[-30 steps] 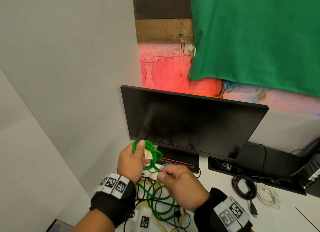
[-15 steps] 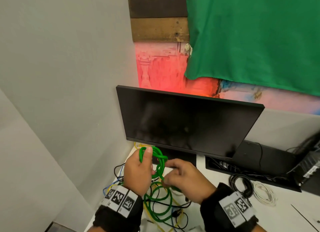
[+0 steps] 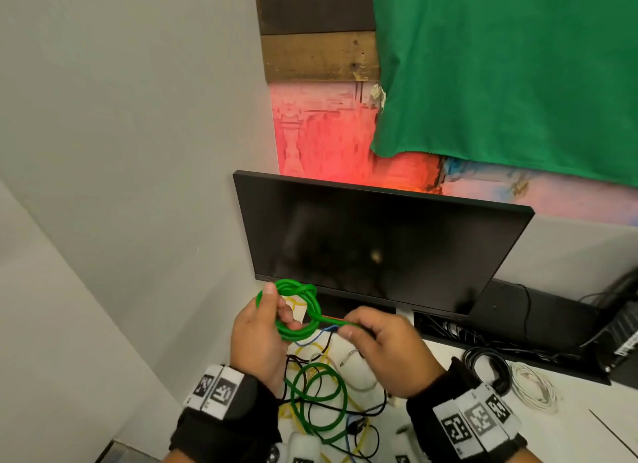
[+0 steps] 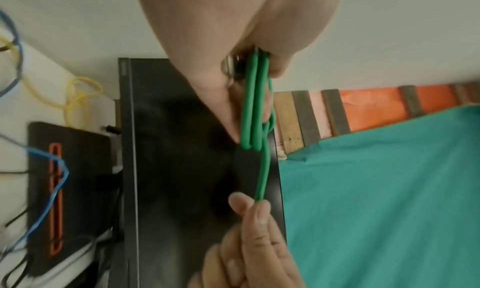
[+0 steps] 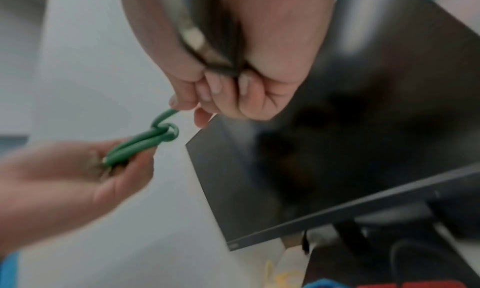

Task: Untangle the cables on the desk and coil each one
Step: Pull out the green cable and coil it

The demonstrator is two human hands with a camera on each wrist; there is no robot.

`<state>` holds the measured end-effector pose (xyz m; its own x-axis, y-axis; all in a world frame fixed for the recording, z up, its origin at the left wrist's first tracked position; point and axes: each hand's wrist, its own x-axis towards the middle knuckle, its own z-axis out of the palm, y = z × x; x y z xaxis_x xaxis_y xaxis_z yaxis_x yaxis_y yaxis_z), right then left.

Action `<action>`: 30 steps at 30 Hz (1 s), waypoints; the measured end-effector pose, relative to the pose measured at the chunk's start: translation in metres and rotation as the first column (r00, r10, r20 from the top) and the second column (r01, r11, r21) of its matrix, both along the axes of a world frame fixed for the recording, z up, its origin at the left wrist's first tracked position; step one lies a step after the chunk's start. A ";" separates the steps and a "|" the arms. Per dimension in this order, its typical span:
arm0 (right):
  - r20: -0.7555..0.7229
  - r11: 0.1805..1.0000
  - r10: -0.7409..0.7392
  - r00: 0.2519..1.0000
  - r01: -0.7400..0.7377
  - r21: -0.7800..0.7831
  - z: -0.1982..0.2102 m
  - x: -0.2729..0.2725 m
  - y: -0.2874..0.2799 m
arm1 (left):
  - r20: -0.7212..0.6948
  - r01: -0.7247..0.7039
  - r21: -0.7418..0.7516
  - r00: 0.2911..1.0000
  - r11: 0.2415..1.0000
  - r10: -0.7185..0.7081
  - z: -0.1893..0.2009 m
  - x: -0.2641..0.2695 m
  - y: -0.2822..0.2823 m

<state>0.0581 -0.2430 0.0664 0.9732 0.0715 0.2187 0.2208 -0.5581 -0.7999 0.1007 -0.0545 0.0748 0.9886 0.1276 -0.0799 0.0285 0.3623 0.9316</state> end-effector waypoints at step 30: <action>-0.162 0.606 0.105 0.981 0.066 0.793 0.011 0.013 -0.016 | 0.099 0.260 0.765 0.856 0.589 -0.507 0.017 0.004 -0.018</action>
